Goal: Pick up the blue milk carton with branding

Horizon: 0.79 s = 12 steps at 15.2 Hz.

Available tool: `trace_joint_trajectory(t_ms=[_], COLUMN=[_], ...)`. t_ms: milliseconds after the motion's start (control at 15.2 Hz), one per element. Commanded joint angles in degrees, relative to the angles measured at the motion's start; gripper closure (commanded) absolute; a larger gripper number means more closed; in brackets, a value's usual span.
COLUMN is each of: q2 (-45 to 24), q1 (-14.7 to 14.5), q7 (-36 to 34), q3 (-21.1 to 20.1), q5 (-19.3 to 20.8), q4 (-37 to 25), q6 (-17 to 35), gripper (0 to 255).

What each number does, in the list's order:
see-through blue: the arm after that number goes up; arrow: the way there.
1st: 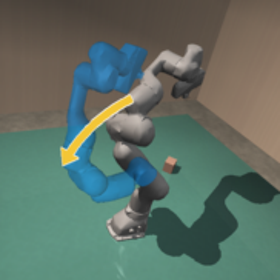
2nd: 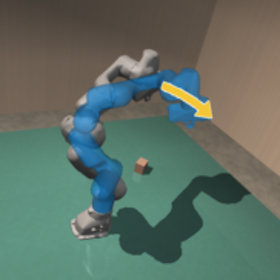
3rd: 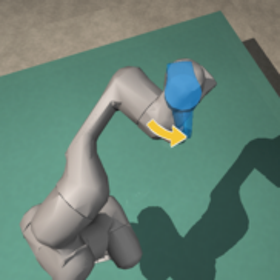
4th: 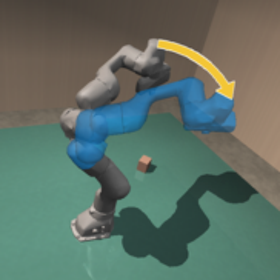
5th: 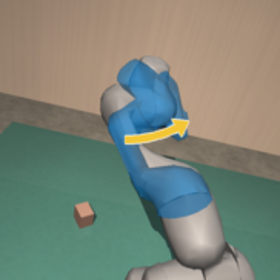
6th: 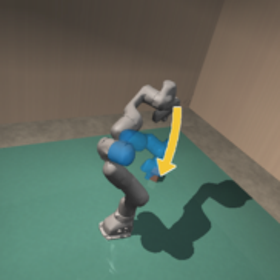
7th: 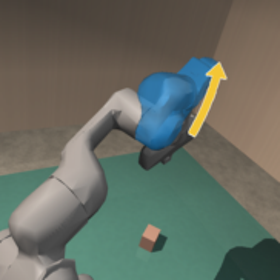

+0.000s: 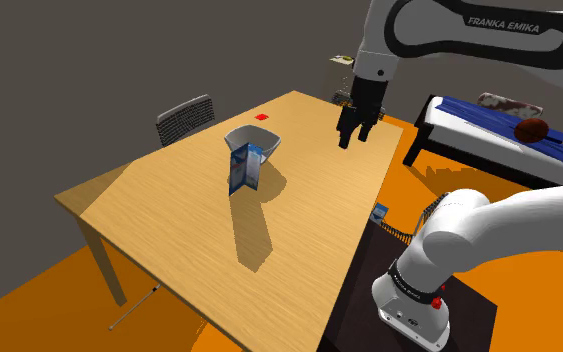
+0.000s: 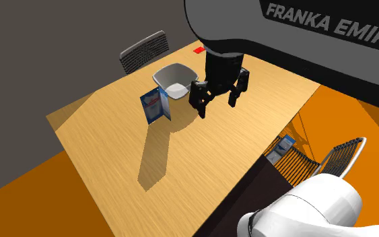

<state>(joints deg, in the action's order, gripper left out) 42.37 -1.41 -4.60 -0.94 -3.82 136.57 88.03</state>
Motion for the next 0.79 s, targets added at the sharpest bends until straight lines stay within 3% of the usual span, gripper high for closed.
trace_joint_trajectory(t_ms=[0, 396, 726], q2=[0.00, -8.92, -18.46], q1=[0.00, 1.85, 3.86], q7=[0.00, -15.75, -28.65], q3=[0.00, -7.10, -12.13], q5=[0.00, -4.24, -5.25], q4=[0.00, -1.15, -4.78], q6=[0.00, 9.48, 16.84], gripper=[0, 0, 0])
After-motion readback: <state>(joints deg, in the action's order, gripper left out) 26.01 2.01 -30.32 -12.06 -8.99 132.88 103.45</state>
